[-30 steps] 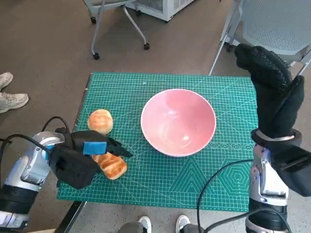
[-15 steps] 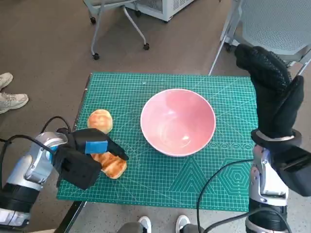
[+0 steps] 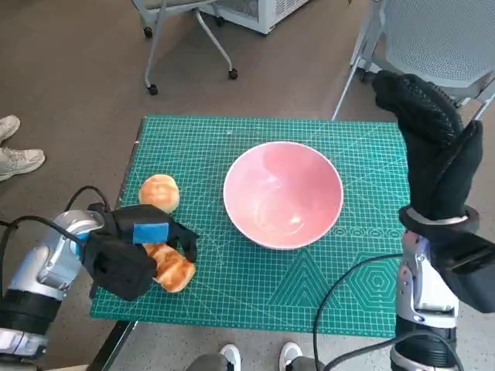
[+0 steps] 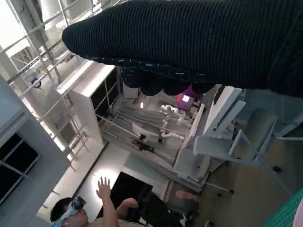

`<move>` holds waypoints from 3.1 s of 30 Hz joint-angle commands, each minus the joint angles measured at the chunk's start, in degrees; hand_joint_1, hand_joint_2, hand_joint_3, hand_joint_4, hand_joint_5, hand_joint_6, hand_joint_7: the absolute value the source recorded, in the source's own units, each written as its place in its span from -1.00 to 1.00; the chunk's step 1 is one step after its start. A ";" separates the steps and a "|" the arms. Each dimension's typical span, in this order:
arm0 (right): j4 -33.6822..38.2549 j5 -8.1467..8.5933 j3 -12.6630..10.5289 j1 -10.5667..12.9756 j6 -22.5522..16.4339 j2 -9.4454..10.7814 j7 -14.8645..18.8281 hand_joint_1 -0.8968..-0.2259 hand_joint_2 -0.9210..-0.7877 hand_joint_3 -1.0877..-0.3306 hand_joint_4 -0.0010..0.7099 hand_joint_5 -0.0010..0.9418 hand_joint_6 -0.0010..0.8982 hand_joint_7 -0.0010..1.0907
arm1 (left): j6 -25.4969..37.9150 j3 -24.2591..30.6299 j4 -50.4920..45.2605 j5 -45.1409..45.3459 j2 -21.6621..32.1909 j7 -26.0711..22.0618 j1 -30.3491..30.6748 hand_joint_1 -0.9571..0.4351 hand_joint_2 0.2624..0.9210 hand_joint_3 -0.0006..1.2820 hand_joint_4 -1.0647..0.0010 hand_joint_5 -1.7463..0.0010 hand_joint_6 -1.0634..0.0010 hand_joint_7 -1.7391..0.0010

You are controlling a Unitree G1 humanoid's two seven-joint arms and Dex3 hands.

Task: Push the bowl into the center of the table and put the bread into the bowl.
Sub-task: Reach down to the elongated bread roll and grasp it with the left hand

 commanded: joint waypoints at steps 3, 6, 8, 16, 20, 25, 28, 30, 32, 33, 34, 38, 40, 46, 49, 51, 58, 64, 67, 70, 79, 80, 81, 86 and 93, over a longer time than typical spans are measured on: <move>0.16 0.58 0.25 1.50 0.39 0.25 0.46 -0.39 -1.00 0.04 -0.46 -1.00 -0.89 0.03 | -1.43 -0.82 2.48 1.18 -0.22 0.98 -0.23 0.38 0.91 -0.88 -0.46 -0.20 -0.20 -0.36; 0.25 0.68 0.22 1.55 0.32 0.25 0.53 -0.37 -1.00 0.03 -0.46 -1.00 -0.89 0.03 | -2.29 -0.86 3.45 1.33 -0.22 1.51 -0.53 0.38 0.93 -0.89 -0.45 -0.21 -0.19 -0.37; 0.22 0.65 0.24 1.61 0.29 0.28 0.50 -0.36 -1.00 0.03 -0.46 -1.00 -0.90 0.03 | -2.88 -0.83 4.05 1.27 -0.20 1.76 -0.70 0.38 0.93 -0.89 -0.44 -0.21 -0.19 -0.37; 0.29 0.57 0.35 1.71 0.27 0.48 0.39 -0.34 -1.00 0.02 -0.46 -1.00 -0.90 0.03 | -3.53 -0.56 5.18 0.96 -0.15 2.11 -1.20 0.38 0.94 -0.89 -0.43 -0.21 -0.20 -0.37; 0.20 0.46 0.42 1.74 0.34 0.58 0.28 -0.34 -1.00 0.02 -0.46 -1.00 -0.90 0.04 | -3.96 -0.36 5.39 0.58 -0.03 2.21 -1.20 0.38 0.94 -0.90 -0.43 -0.22 -0.20 -0.37; 0.11 0.37 0.44 1.86 0.34 0.66 0.17 -0.34 -1.00 0.02 -0.46 -1.00 -0.90 0.04 | -4.25 -0.26 5.68 0.41 0.02 2.21 -1.26 0.38 0.95 -0.90 -0.42 -0.22 -0.20 -0.36; 0.19 0.34 0.45 1.87 0.24 0.73 0.13 -0.34 -1.00 0.02 -0.46 -1.00 -0.90 0.04 | -4.28 -0.18 5.67 0.28 0.11 2.12 -1.29 0.38 0.95 -0.90 -0.43 -0.22 -0.19 -0.36; 0.21 0.32 0.46 1.87 0.23 0.76 0.12 -0.34 -1.00 0.02 -0.46 -1.00 -0.90 0.04 | -4.29 -0.15 5.69 0.22 0.13 2.07 -1.30 0.38 0.95 -0.90 -0.43 -0.22 -0.19 -0.36; 0.21 0.31 0.45 1.86 0.23 0.77 0.13 -0.34 -1.00 0.02 -0.46 -1.00 -0.90 0.04 | -4.31 -0.16 5.71 0.21 0.13 2.07 -1.31 0.38 0.95 -0.90 -0.43 -0.22 -0.19 -0.37; 0.20 0.31 0.44 1.86 0.23 0.78 0.13 -0.34 -1.00 0.02 -0.46 -1.00 -0.90 0.04 | -4.31 -0.16 5.72 0.21 0.13 2.08 -1.31 0.38 0.96 -0.90 -0.43 -0.22 -0.19 -0.37; 0.20 0.30 0.44 1.86 0.24 0.79 0.14 -0.34 -1.00 0.02 -0.46 -1.00 -0.90 0.04 | -4.32 -0.17 5.72 0.20 0.13 2.08 -1.32 0.38 0.96 -0.90 -0.42 -0.22 -0.19 -0.37; 0.22 0.25 0.35 1.86 0.43 0.83 -0.02 -0.35 -1.00 0.02 -0.47 -1.00 -0.90 0.04 | -4.09 0.30 5.11 -0.69 0.39 1.54 -1.34 0.38 0.97 -0.91 -0.42 -0.23 -0.18 -0.37; 0.16 0.22 0.33 1.88 0.53 0.87 -0.13 -0.36 -1.00 0.02 -0.47 -1.00 -0.91 0.04 | -4.00 0.71 4.46 -1.46 0.68 1.12 -1.30 0.38 0.98 -0.91 -0.40 -0.24 -0.17 -0.38; -0.11 0.29 0.30 1.98 0.78 0.88 -0.17 -0.36 -1.00 0.02 -0.48 -1.00 -0.91 0.04 | -2.69 2.49 0.92 -4.54 1.56 -0.79 -0.80 0.38 1.00 -0.92 -0.39 -0.26 -0.16 -0.37; -0.16 0.27 0.31 1.98 0.84 0.89 -0.20 -0.36 -1.00 0.02 -0.48 -1.00 -0.91 0.04 | -2.02 3.56 -0.84 -5.80 1.91 -1.42 -0.64 0.38 1.00 -0.92 -0.39 -0.27 -0.16 -0.36; -0.20 0.30 0.29 2.00 0.88 0.90 -0.21 -0.36 -1.00 0.02 -0.48 -1.00 -0.91 0.04 | -1.39 4.41 -2.38 -6.76 2.27 -1.76 -0.45 0.38 1.00 -0.92 -0.39 -0.28 -0.16 -0.35; -0.43 0.58 0.36 2.03 1.24 1.02 -0.15 -0.36 -1.00 0.02 -0.48 -1.00 -0.91 0.04 | 1.12 6.65 -7.04 -8.94 3.24 -2.35 0.49 0.38 1.00 -0.92 -0.39 -0.31 -0.17 -0.31; -0.79 0.51 0.42 2.19 1.52 1.10 -0.21 -0.36 -1.00 0.02 -0.48 -1.00 -0.91 0.04 | 2.12 8.39 -9.45 -9.66 3.70 -1.76 1.83 0.38 1.00 -0.92 -0.38 -0.32 -0.17 -0.31; -0.84 0.49 0.38 2.24 1.63 1.11 -0.21 -0.36 -1.00 0.02 -0.49 -1.00 -0.91 0.04 | 2.15 8.78 -9.54 -9.22 3.66 -1.15 2.52 0.38 1.00 -0.92 -0.38 -0.33 -0.18 -0.30; -0.90 0.47 0.38 2.27 1.72 1.12 -0.23 -0.36 -1.00 0.02 -0.49 -1.00 -0.91 0.04 | 2.89 8.76 -9.67 -8.53 3.64 -1.09 3.31 0.38 1.00 -0.90 -0.34 -0.35 -0.16 -0.31; -1.13 0.43 0.32 2.46 2.05 0.99 -0.22 -0.36 -1.00 0.02 -0.49 -1.00 -0.91 0.04 | 10.83 7.48 -12.82 -9.53 4.53 -7.42 4.36 0.48 0.78 -0.78 0.09 0.21 0.27 0.10; -1.17 0.43 0.32 2.47 2.10 0.99 -0.22 -0.36 -1.00 0.02 -0.49 -1.00 -0.91 0.04 | 11.23 7.48 -13.05 -9.51 4.52 -7.76 4.41 0.49 0.76 -0.84 0.08 0.44 0.25 0.30; -1.19 0.43 0.32 2.47 2.12 0.99 -0.22 -0.36 -1.00 0.02 -0.49 -1.00 -0.91 0.04 | 11.55 7.52 -13.24 -9.49 4.50 -8.01 4.45 0.50 0.75 -0.88 0.05 0.61 0.22 0.45; -1.56 0.61 0.33 2.50 2.50 0.97 -0.13 -0.36 -1.00 0.02 -0.49 -1.00 -0.91 0.04 | 12.60 6.90 -13.06 -9.33 4.24 -9.68 4.22 0.47 0.69 -0.97 0.12 0.91 0.24 0.75; -1.74 0.56 0.33 2.61 2.76 0.98 -0.08 -0.38 -1.00 0.02 -0.49 -1.00 -0.91 0.04 | 12.17 6.95 -13.47 -9.59 3.91 -9.72 4.48 0.45 0.67 -0.99 0.10 0.97 0.23 0.84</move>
